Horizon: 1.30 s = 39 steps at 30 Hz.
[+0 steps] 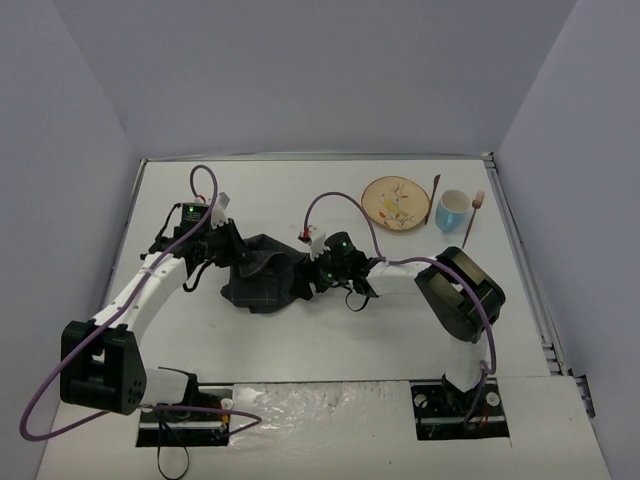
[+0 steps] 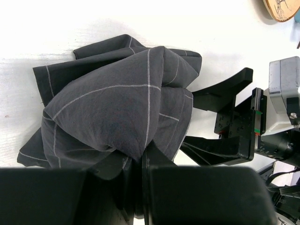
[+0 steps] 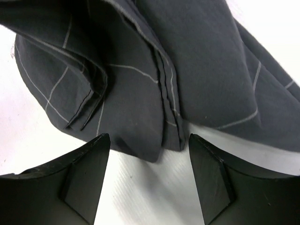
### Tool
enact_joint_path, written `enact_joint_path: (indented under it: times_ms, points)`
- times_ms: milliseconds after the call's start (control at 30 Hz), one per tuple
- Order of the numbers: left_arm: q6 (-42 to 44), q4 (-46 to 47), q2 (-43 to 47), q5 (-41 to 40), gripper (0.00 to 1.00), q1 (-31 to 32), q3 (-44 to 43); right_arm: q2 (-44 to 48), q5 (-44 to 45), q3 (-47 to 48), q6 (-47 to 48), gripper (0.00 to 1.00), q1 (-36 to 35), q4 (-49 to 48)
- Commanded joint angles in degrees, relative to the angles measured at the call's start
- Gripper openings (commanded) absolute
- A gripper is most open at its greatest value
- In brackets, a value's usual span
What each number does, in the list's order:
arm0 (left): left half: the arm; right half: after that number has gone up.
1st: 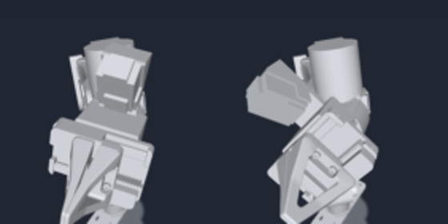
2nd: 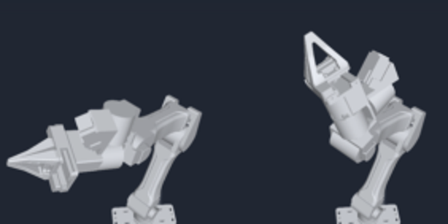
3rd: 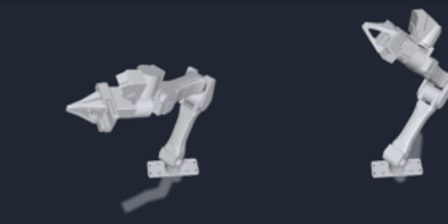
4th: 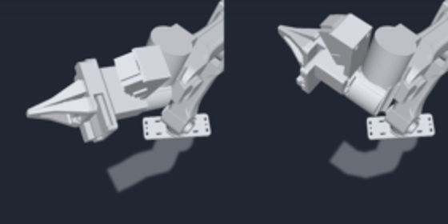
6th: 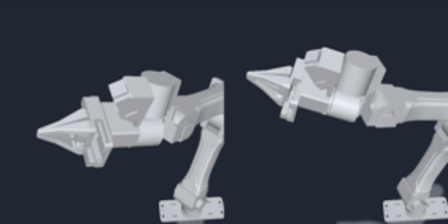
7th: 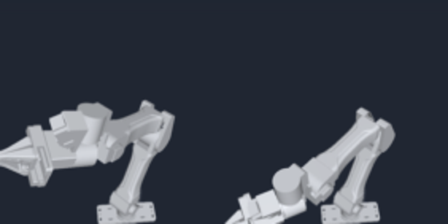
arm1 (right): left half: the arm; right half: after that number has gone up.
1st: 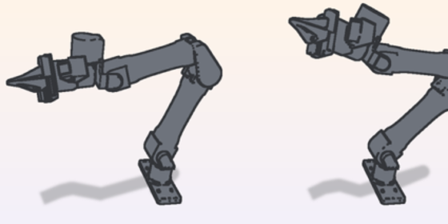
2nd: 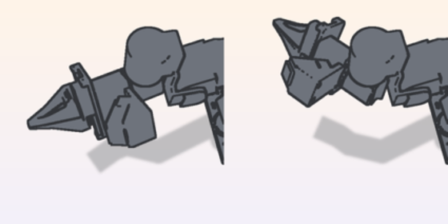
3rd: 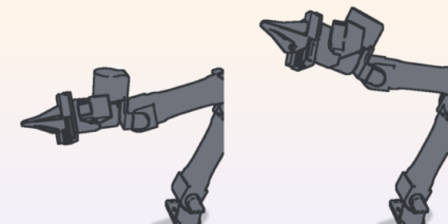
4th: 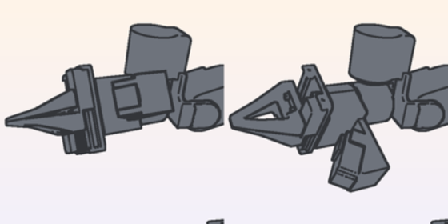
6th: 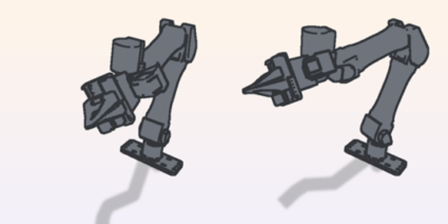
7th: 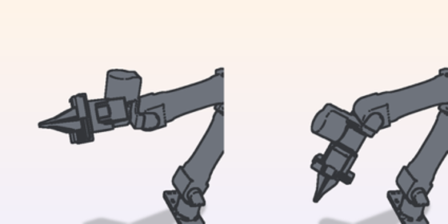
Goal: Set the dinner table for one person
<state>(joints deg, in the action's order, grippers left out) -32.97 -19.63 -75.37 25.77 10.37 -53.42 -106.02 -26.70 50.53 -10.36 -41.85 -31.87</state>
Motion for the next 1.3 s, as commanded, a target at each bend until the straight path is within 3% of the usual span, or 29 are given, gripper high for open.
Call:
enact_joint_path:
  times_ms: [0,167,433,767,833,967,1167,1267]
  points:
    - [1.9,-0.1,1.5,1.4,0.00,-0.3,-4.2,-1.5,-1.4,2.7,1.2,0.65,-0.2,-4.4]
    - [2.6,-1.2,1.9,1.5,0.00,-0.3,-4.7,-2.5,-1.8,2.5,1.4,0.56,-0.2,-4.5]
    - [4.8,-3.3,0.7,-0.4,0.00,-0.3,-7.4,3.6,0.8,1.4,2.7,0.03,0.0,-1.4]
    - [6.3,-4.8,-3.9,-4.1,0.02,-0.3,-13.5,12.3,5.8,3.8,2.5,0.00,-0.1,6.2]
    - [6.6,-4.9,-5.3,-5.8,0.15,-0.4,-15.7,12.0,6.4,4.8,2.2,0.00,0.0,7.5]
    - [7.8,-6.2,-8.5,-8.7,0.59,-0.4,-21.1,10.5,6.7,6.3,0.5,0.00,0.0,8.4]
    - [8.1,-8.1,-5.6,-10.7,0.92,0.2,-25.7,5.7,6.2,9.4,-1.9,0.00,0.1,9.9]
    - [6.4,-8.1,-0.1,-14.2,0.94,2.1,-20.9,5.0,6.1,9.9,-2.8,0.00,0.2,9.8]
